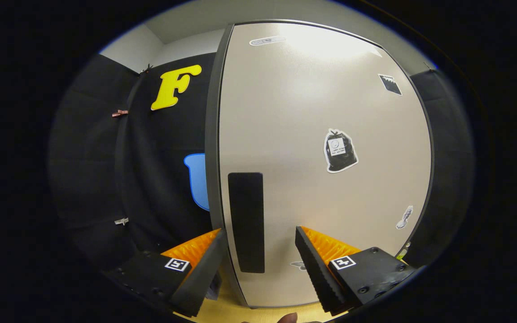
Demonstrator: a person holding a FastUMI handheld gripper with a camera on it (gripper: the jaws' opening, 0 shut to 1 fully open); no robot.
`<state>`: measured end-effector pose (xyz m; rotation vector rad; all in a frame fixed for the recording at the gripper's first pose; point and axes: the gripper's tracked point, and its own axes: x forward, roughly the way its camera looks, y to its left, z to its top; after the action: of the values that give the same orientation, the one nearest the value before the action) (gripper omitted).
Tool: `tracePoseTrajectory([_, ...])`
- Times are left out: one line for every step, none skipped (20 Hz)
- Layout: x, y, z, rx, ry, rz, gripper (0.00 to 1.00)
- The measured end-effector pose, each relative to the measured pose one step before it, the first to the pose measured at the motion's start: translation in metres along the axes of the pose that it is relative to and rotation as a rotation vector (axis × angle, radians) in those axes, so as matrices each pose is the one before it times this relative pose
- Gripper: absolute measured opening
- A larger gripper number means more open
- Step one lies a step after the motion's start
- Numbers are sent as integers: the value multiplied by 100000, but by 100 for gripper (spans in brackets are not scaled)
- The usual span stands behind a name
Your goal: Open the shoe cabinet door, grab the shoes and put them into the shoe cabinet, then close the shoe cabinet door.
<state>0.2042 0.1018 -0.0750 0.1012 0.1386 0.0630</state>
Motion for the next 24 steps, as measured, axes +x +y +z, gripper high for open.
tracePoseTrajectory([180,-555,-253,295,660,-2981,93])
tracePoseTrajectory([293,58,376,-657,-2485,-413,92])
tracePoseTrajectory([-266,129,53,-1234,-793,-784,83])
tracePoseTrajectory([267,340,-152,-468,100,1011,79])
tracePoseTrajectory([-231,736,-197,918,984,1466,71])
tracePoseTrajectory([46,394,-429,344,1527,314,60])
tracePoseTrajectory([219,-67,91,-978,-1409,-871,50])
tracePoseTrajectory([-401,-339,167,-1055,-484,-922,40])
tracePoseTrajectory([-56,89,-31,-482,-685,592,36])
tracePoseTrajectory([29,122,2,1140,-587,456,32])
tracePoseTrajectory([-110,74,-170,80,213,938,25])
tracePoseTrajectory([-121,24,174,189,-1140,739,20])
tracePoseTrajectory([-248,-114,-64,-869,414,873,18])
tracePoseTrajectory([-374,-2,171,106,-587,889,18])
tracePoseTrajectory([-490,159,-22,564,379,1232,18])
tracePoseTrajectory([-679,50,41,778,431,1145,18])
tracePoseTrajectory([-889,-97,23,229,29,1048,18])
tracePoseTrajectory([-880,-111,56,-303,-388,930,18])
tracePoseTrajectory([-664,15,95,-117,-324,1070,19])
tracePoseTrajectory([-636,9,175,297,-326,913,19])
tracePoseTrajectory([-657,19,124,4,-398,1061,18])
tracePoseTrajectory([-735,53,127,132,166,1002,18])
tracePoseTrajectory([-886,47,185,-95,79,969,18])
tracePoseTrajectory([-749,-37,191,25,163,751,18])
